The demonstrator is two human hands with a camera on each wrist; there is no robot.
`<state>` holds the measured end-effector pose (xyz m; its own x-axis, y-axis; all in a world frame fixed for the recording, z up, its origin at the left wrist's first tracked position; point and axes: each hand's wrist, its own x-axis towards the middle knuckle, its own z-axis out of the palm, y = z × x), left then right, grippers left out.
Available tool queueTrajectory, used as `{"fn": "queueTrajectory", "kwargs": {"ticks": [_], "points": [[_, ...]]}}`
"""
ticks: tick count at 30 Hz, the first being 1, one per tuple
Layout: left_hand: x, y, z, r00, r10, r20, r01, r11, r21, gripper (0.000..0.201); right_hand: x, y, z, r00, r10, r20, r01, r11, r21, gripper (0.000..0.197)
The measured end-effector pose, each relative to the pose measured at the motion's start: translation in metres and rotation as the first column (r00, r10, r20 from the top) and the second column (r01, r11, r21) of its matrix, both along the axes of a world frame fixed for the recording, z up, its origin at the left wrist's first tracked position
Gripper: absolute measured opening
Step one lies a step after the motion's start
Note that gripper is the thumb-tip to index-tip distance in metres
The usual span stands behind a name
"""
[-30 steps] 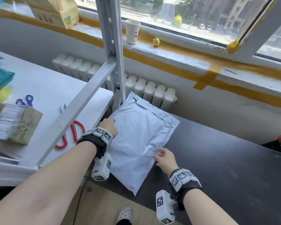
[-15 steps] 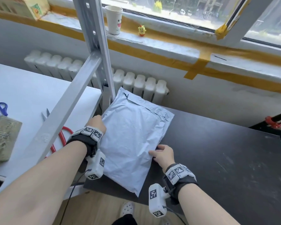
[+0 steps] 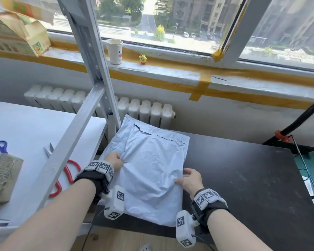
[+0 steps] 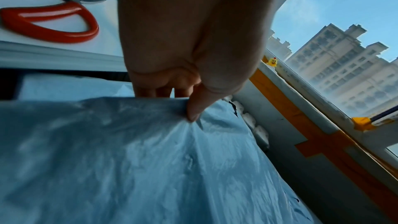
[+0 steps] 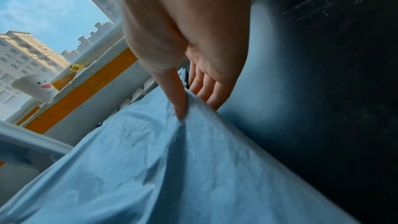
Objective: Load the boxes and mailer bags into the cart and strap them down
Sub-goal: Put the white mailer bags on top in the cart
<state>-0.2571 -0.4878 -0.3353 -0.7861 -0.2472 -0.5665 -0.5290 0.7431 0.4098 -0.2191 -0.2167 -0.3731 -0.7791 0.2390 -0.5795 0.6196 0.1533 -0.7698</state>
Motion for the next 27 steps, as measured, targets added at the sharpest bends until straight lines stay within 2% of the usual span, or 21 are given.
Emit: {"fn": "queueTrajectory", "kwargs": {"ticks": [1, 4, 7, 10, 13, 19, 23, 27], "points": [[0.003, 0.004, 0.002, 1.000, -0.006, -0.002, 0.006, 1.000, 0.010, 0.036, -0.001, 0.003, 0.004, 1.000, 0.005, 0.005, -0.005, 1.000, -0.007, 0.047], [0.010, 0.022, 0.016, 0.998, -0.032, -0.057, 0.035, 0.998, 0.049, 0.035, 0.000, 0.019, 0.023, 0.998, 0.069, -0.004, -0.069, 0.998, -0.013, 0.033], [0.015, 0.041, 0.034, 0.993, -0.030, -0.111, 0.040, 0.995, 0.096, 0.033, 0.006, 0.039, 0.041, 0.995, 0.100, -0.014, -0.100, 0.995, -0.011, 0.031], [0.019, 0.067, 0.052, 0.985, -0.017, -0.173, 0.045, 0.986, 0.159, 0.031, 0.020, 0.066, 0.053, 0.998, 0.050, -0.038, -0.051, 0.998, -0.022, 0.030], [0.026, 0.104, 0.068, 0.974, -0.085, -0.211, 0.126, 0.974, 0.189, 0.030, 0.041, 0.103, 0.064, 0.997, -0.027, -0.068, 0.026, 1.000, -0.015, 0.026], [0.061, 0.191, 0.093, 0.925, -0.265, -0.273, 0.312, 0.939, 0.142, 0.033, 0.104, 0.185, 0.083, 0.993, -0.117, -0.018, 0.113, 0.986, -0.124, 0.025], [0.094, 0.247, 0.102, 0.878, -0.400, -0.261, 0.432, 0.899, 0.077, 0.033, 0.160, 0.241, 0.087, 0.988, -0.153, -0.014, 0.149, 0.977, -0.154, 0.041], [0.132, 0.305, 0.108, 0.838, -0.471, -0.275, 0.507, 0.858, 0.075, 0.030, 0.212, 0.295, 0.088, 0.983, -0.178, -0.043, 0.172, 0.979, -0.112, 0.024]]}}
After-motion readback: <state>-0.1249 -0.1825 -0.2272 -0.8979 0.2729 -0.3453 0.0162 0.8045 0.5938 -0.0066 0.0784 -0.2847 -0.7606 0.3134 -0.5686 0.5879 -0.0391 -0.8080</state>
